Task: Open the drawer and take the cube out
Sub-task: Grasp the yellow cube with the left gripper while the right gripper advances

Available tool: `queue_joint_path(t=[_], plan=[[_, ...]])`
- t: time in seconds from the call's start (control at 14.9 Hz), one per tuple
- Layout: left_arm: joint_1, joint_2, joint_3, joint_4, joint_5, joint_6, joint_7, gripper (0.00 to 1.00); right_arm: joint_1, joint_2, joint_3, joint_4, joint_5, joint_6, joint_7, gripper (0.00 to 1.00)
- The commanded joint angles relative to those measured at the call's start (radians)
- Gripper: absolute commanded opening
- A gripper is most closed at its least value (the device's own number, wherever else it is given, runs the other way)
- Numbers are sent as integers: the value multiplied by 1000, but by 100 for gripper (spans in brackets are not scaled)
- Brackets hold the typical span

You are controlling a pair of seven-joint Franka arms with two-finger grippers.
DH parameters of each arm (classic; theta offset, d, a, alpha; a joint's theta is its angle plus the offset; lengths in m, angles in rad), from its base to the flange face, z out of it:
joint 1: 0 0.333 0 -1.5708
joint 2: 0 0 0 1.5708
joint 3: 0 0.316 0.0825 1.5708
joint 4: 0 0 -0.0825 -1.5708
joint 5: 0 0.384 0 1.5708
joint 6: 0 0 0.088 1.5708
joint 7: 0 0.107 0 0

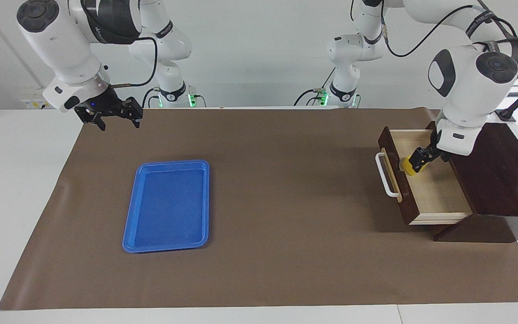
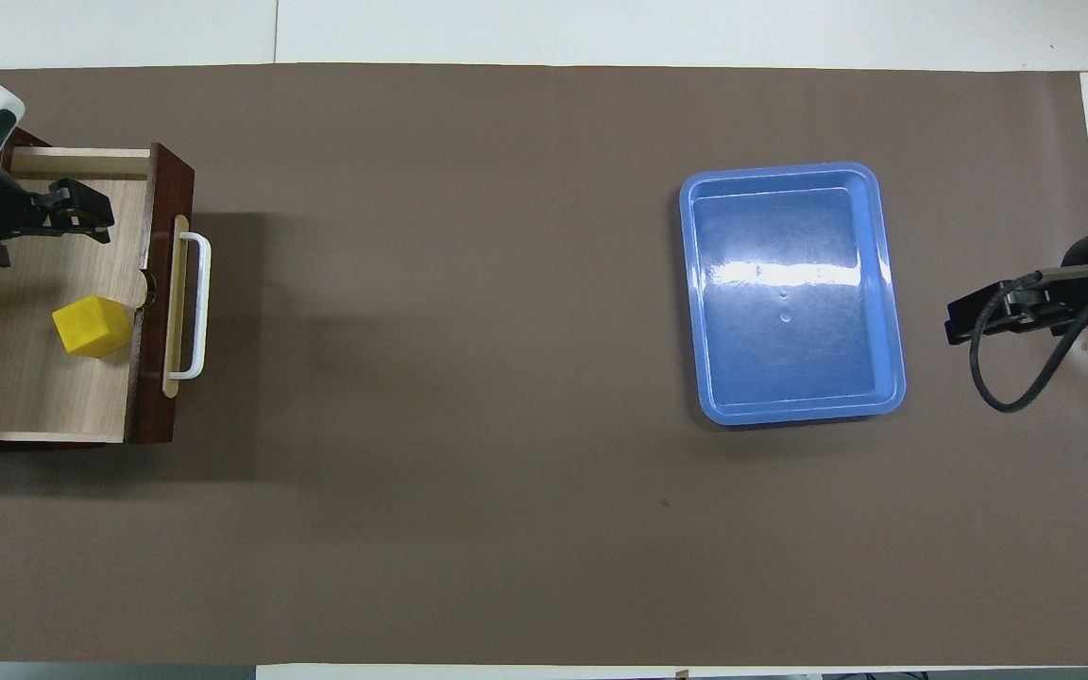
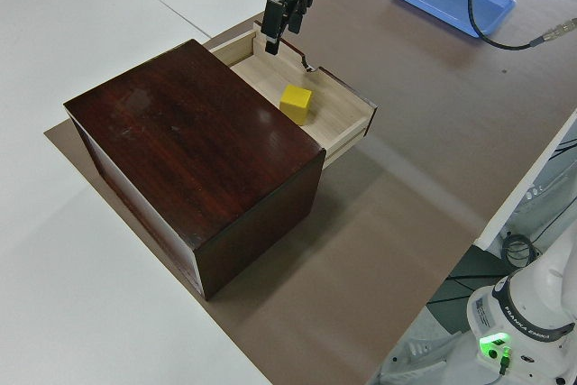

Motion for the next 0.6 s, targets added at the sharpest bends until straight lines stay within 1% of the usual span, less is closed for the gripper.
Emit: queue_joint_path(t=[0.0,0.13,0.27,0.54], plan=[[11,-78,-7,-158,-14,90,-17,100,15,-29,6,-42,28,12,85,100],[34,-103,-9,-224,-14,154,-18,100,15,-25,6,-47,50,12,123,100],[36,-121,-9,-277,-14,199,-23,100,15,-22,6,-52,70,11,162,100],[37,-140,-7,-334,-14,224,-75,100,16,-15,8,-65,124,14,264,100]])
